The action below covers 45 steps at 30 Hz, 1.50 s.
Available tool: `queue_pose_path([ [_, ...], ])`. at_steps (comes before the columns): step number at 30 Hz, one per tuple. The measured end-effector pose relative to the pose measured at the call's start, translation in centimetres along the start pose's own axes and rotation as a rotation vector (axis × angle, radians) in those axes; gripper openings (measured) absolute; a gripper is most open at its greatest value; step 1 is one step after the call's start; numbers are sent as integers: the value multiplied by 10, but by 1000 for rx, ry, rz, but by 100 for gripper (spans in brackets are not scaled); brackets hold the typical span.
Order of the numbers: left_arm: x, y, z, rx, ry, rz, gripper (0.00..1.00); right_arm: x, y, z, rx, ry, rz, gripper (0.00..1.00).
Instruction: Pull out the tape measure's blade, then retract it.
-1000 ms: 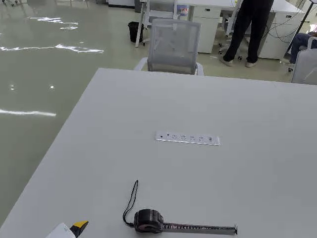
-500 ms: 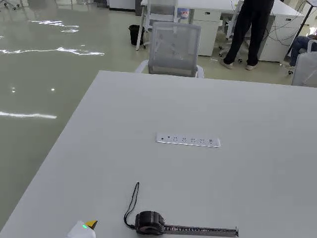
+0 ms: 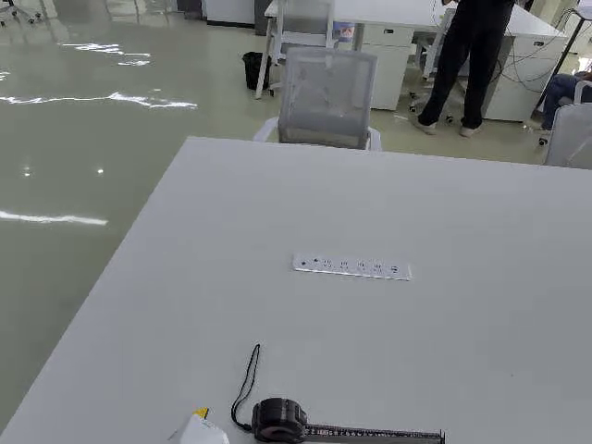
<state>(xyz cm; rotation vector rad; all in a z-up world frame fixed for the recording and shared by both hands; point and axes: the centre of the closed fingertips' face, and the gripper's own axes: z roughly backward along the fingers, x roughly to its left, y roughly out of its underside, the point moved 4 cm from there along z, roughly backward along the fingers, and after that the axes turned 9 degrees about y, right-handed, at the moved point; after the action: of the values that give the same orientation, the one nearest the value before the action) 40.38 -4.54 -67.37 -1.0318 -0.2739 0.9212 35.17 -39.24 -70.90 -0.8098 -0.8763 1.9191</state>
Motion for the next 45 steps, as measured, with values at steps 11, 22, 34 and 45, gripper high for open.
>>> queue_pose_path([
  [11, -2, 5, -26, -15, -50, 75, 99, -2, -14, -25, -4, -51, 34, 81],
  [22, 1, 6, -48, -28, -98, 139, 99, -10, -14, -55, 27, -85, 79, 73],
  [34, 21, 19, -73, -45, -177, 184, 99, -12, -4, -81, 96, -117, 138, 57],
  [45, 27, 23, -85, -30, -206, 196, 99, -13, -4, -103, 153, -186, 202, 38],
])
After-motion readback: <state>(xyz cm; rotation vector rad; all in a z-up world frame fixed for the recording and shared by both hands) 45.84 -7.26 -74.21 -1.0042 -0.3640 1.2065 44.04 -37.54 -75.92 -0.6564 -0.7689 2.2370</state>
